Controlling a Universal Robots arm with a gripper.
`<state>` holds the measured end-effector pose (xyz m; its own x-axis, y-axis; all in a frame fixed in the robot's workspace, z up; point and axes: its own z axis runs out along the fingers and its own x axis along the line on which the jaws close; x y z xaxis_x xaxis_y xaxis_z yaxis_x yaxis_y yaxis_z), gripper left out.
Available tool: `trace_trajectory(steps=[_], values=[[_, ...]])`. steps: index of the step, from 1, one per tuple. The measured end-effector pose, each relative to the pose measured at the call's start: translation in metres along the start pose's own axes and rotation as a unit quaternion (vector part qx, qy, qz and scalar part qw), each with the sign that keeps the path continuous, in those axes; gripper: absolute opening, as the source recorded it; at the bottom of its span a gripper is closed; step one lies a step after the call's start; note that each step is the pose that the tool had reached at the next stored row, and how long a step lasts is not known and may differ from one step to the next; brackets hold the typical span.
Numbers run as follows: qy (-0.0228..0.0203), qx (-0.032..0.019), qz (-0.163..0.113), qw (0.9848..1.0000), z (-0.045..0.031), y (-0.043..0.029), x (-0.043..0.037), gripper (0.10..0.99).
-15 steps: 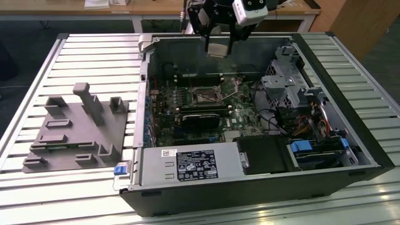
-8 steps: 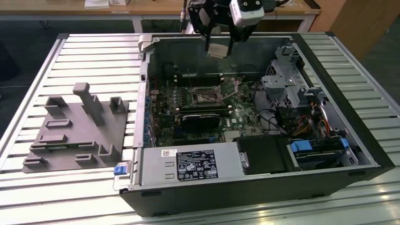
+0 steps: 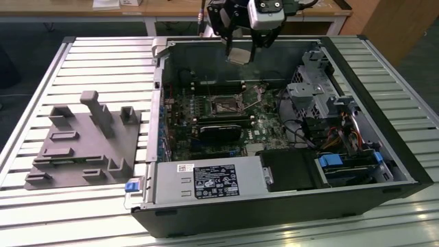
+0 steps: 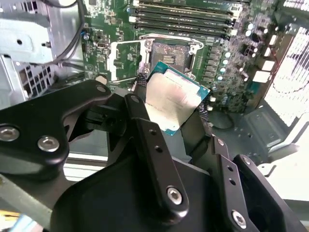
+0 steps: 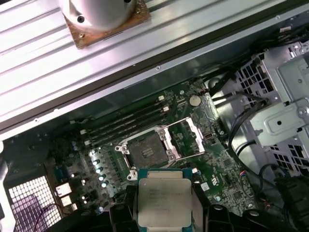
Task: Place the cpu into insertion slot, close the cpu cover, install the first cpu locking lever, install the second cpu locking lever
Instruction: 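Place the cpu into insertion slot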
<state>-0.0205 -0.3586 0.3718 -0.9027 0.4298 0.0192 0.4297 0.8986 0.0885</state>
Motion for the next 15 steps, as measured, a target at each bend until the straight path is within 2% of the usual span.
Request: trace_trajectory(steps=[7,11,15], values=[[-0.0041,-0.0009,0.046,0.9989,0.0008,-0.0001,0.0,0.533],[-0.0065,-0.0014,0.072,0.9974,0.0012,-0.0002,0.0001,0.533],[-0.0087,-0.0018,0.098,0.9952,0.0016,-0.0003,0.0002,0.533]])
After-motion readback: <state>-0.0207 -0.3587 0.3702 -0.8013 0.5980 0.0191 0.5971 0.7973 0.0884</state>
